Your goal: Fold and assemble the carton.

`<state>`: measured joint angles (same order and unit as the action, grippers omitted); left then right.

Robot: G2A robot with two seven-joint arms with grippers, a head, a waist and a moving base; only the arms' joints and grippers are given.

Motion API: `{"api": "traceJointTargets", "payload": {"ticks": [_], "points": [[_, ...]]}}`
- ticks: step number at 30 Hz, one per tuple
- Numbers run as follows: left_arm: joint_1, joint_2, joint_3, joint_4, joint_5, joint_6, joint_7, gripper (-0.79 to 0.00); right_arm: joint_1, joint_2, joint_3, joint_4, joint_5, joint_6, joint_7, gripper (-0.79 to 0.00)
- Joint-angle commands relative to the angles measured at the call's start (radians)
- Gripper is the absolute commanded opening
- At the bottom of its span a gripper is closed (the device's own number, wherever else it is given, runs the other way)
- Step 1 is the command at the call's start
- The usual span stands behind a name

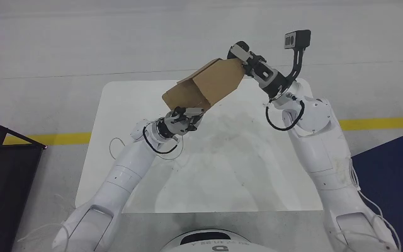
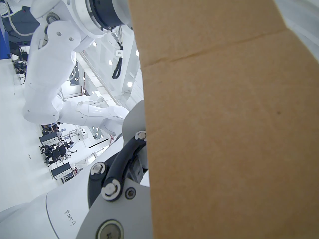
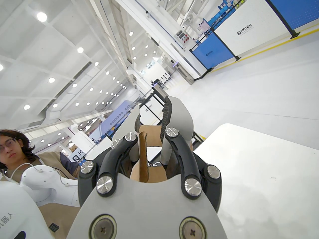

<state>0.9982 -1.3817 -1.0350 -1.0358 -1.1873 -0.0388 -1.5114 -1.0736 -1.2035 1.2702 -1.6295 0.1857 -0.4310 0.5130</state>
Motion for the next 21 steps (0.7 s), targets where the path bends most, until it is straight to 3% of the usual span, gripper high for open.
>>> {"api": "traceJointTargets", "payload": {"ticks": [1, 15, 21], "points": [[0.001, -0.001, 0.000, 0.000, 0.000, 0.001, 0.002, -0.785, -0.012, -0.003, -0.014, -0.016, 0.006, 0.005, -0.021, -0.625], [0.000, -0.013, -0.001, 0.021, -0.008, -0.011, -0.009, -0.785, -0.019, -0.019, -0.046, -0.019, 0.011, 0.016, -0.111, -0.603], [0.005, -0.016, -0.007, 0.024, -0.011, -0.018, -0.011, -0.785, -0.018, -0.022, -0.052, -0.020, -0.004, 0.022, -0.112, -0.502]]}}
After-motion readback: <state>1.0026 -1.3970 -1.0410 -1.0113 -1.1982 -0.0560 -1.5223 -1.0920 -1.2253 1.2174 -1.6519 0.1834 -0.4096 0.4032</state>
